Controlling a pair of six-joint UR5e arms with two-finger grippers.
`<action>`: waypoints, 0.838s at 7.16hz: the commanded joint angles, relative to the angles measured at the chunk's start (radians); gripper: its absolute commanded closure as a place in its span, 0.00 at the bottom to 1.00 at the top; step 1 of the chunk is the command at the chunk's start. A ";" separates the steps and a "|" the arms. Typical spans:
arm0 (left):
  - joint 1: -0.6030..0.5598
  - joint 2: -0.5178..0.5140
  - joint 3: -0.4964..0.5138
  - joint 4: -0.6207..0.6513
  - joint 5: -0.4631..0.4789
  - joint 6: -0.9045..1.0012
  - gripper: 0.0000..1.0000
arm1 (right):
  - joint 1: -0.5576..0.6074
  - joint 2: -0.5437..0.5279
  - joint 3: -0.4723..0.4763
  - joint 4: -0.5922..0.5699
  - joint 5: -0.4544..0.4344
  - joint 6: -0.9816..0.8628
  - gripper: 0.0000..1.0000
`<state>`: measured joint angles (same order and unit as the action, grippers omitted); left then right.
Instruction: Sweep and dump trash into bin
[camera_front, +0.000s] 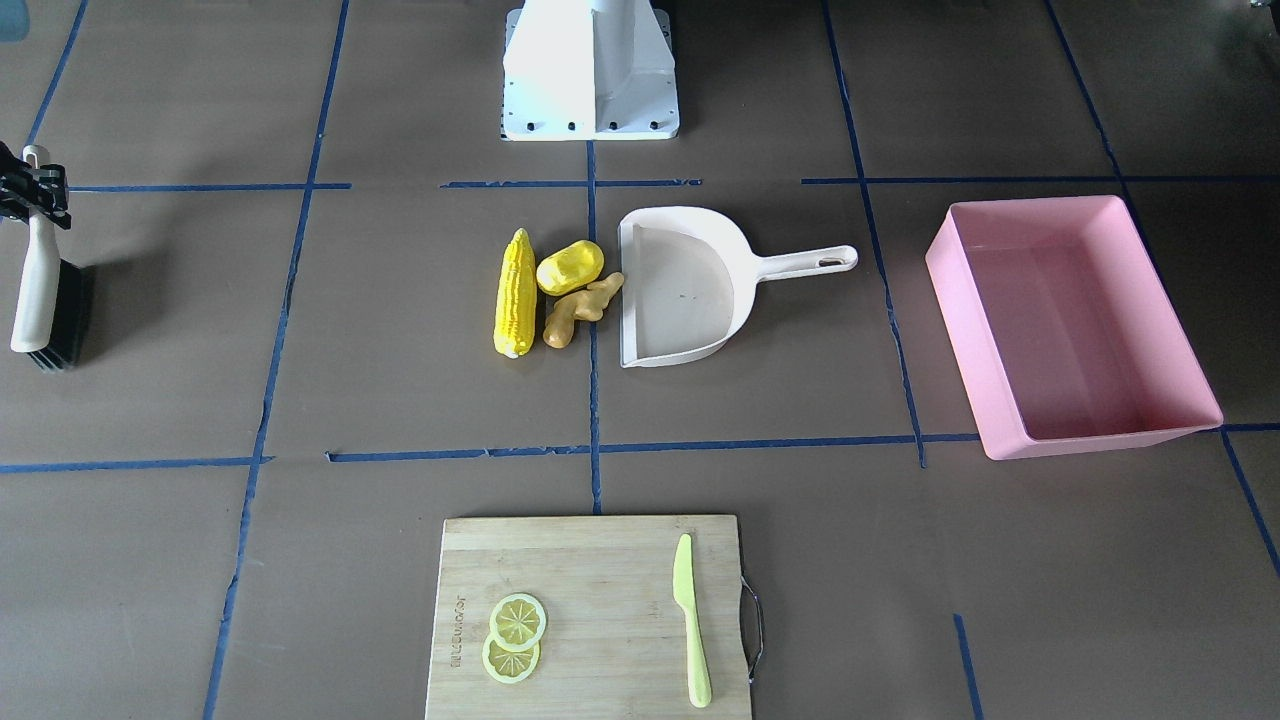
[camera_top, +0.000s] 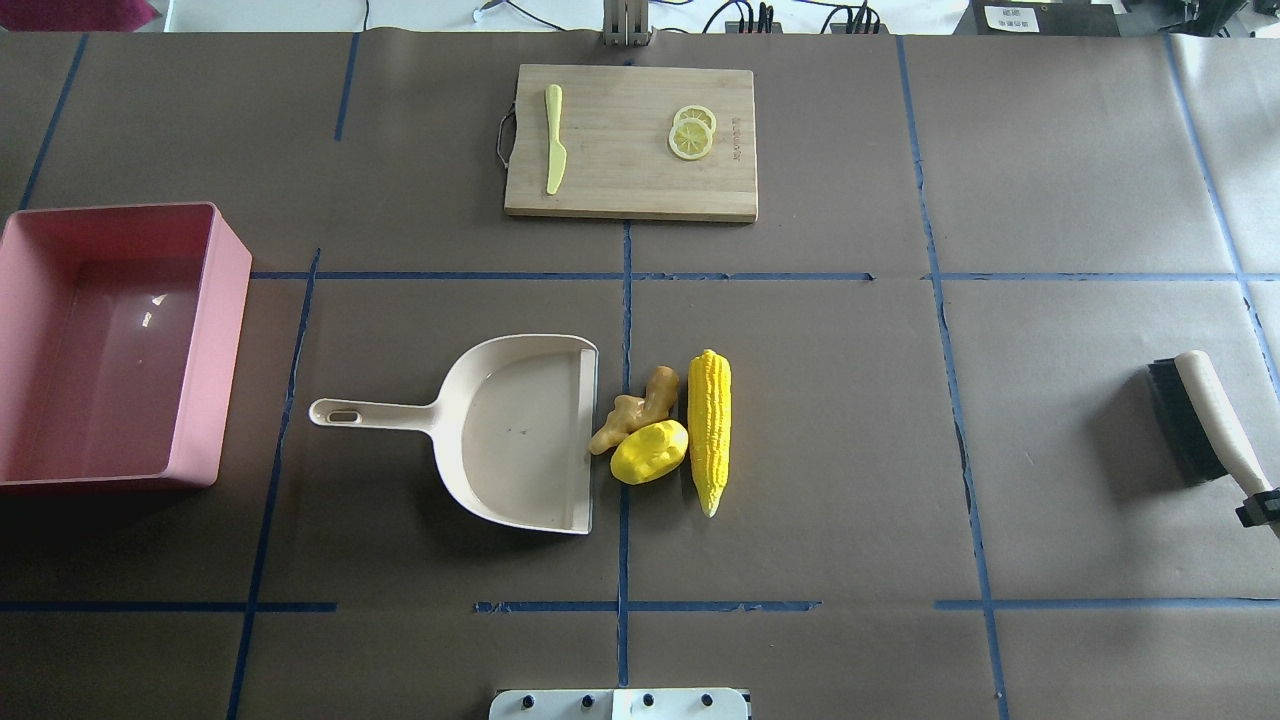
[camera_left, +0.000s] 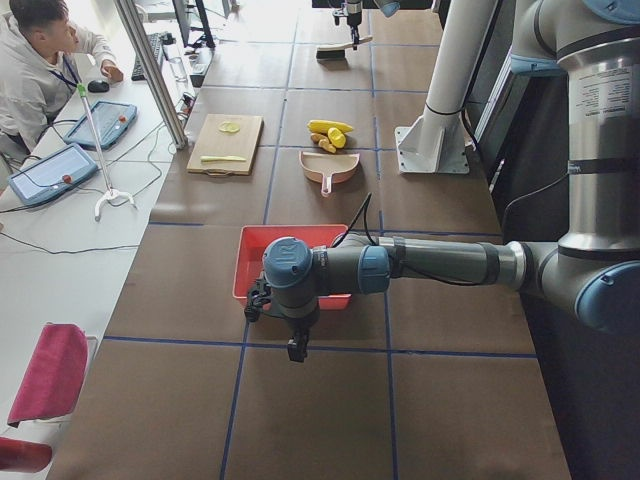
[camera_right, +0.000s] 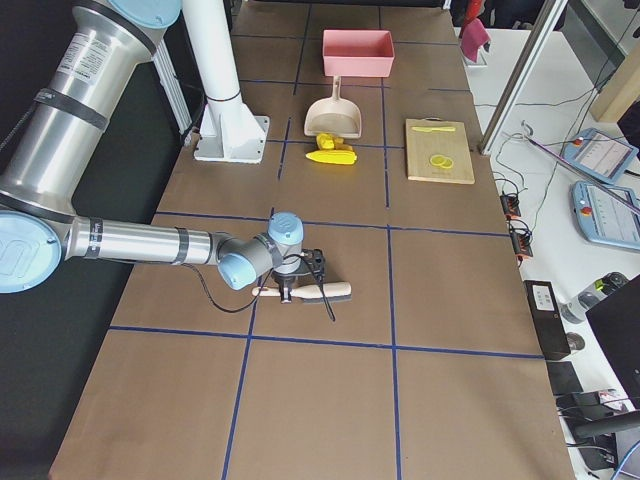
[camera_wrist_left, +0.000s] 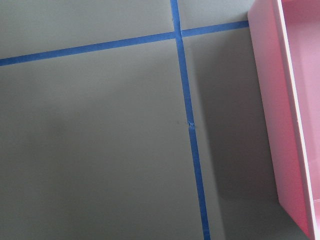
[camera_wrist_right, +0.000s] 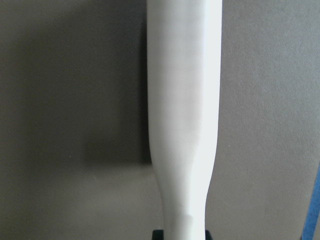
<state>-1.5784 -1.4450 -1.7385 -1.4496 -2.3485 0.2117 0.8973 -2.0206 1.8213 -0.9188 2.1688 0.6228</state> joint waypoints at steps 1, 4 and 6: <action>0.000 0.000 -0.001 -0.002 0.002 0.002 0.00 | 0.002 0.003 0.000 0.000 -0.010 -0.006 1.00; 0.000 -0.011 -0.004 -0.073 0.005 -0.003 0.00 | 0.005 0.011 0.003 -0.003 -0.001 0.005 1.00; 0.003 -0.088 0.060 -0.225 0.006 -0.011 0.00 | 0.005 0.022 0.004 -0.006 0.002 0.006 1.00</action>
<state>-1.5769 -1.4875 -1.7148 -1.6062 -2.3427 0.2059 0.9019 -2.0042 1.8247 -0.9237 2.1688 0.6273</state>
